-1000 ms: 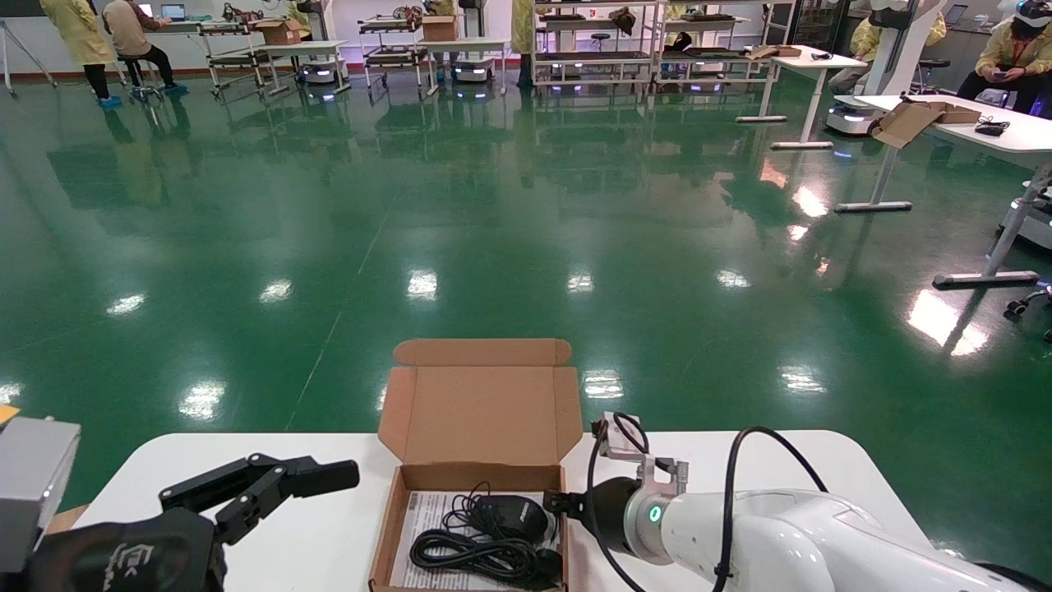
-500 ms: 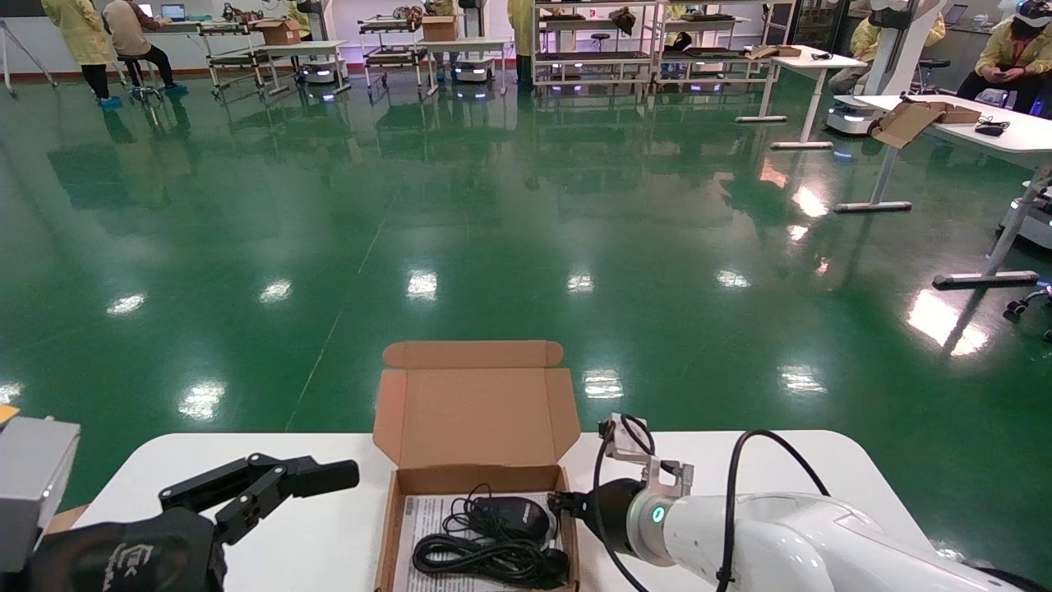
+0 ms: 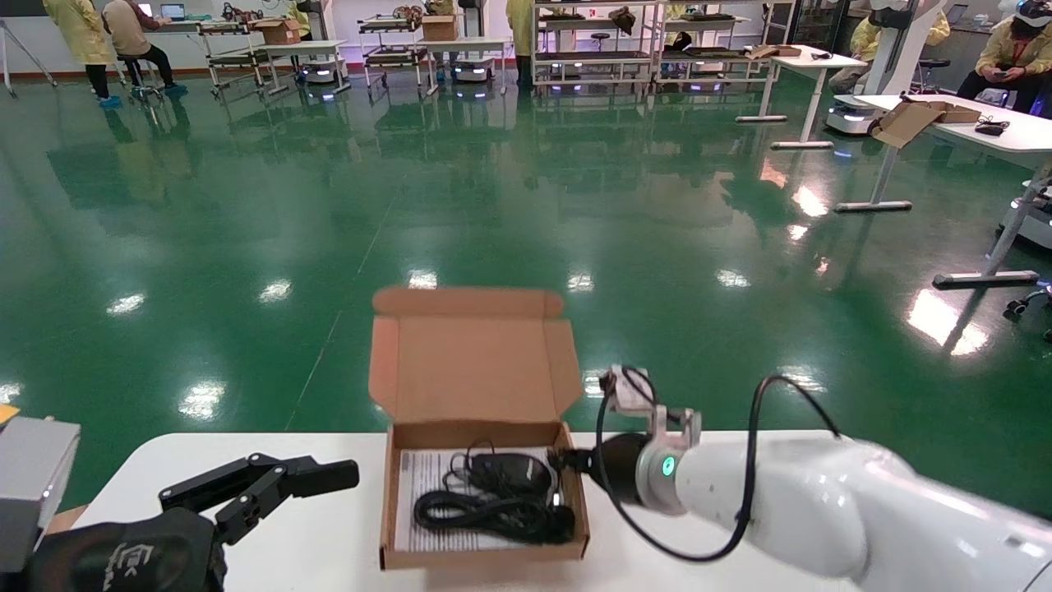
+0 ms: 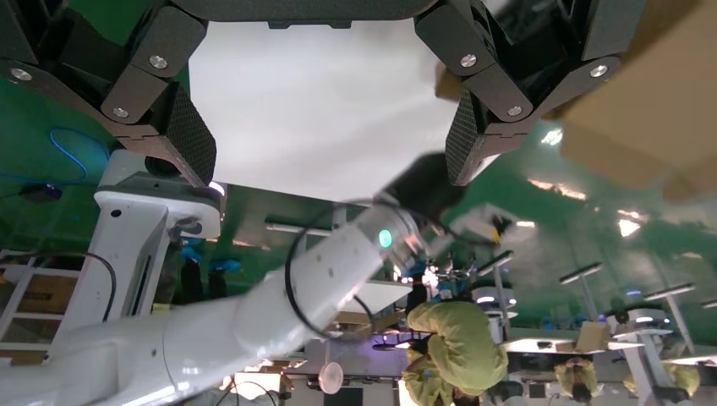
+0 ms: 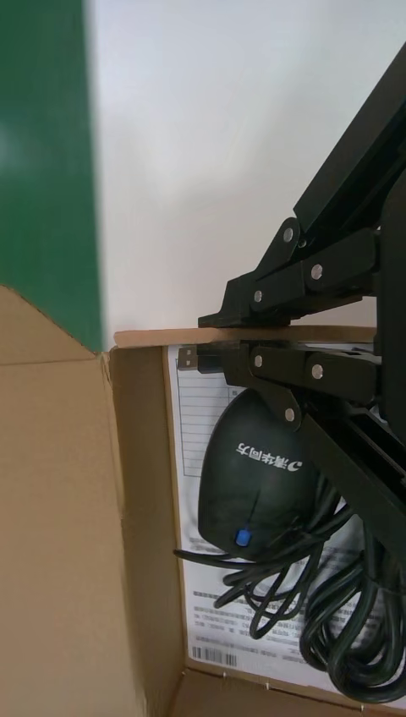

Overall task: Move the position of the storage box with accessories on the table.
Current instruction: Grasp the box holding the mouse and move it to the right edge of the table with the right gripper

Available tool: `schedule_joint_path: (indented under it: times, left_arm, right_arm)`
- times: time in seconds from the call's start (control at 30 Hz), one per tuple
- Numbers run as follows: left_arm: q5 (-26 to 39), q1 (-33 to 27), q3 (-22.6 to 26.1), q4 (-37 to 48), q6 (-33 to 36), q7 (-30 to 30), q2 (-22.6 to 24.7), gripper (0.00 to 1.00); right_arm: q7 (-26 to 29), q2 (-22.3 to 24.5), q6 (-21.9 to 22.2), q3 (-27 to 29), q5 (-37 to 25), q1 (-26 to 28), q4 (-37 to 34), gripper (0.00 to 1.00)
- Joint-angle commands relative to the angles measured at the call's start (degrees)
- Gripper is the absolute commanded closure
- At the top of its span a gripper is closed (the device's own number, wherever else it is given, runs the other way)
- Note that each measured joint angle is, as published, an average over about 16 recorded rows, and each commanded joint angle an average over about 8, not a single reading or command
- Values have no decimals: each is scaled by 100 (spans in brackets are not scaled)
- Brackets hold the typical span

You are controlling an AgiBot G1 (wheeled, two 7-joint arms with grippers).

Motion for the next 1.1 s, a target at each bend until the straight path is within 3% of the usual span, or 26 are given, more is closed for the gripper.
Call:
schedule_joint_path:
  times: [0.03,0.3,0.57,0.83,1.1]
  left_arm:
    - [0,0,0,0,0,0,0,0]
    - [0,0,0,0,0,0,0,0]
    - [0,0,0,0,0,0,0,0]
    - [0,0,0,0,0,0,0,0]
    - [0,0,0,0,0,0,0,0]
  right_arm:
    - [-166,53,-80,50,83,125,69,100]
    - [-1273,301,-588,418,590,808,-128,100]
    - [-2531,397,-733,813,1008,1268,-966,100]
    - [-3732,536,-584,1155,1376,1242,-1753,100]
    - [-5040,900,-503,1447,1704,970,-2102,100]
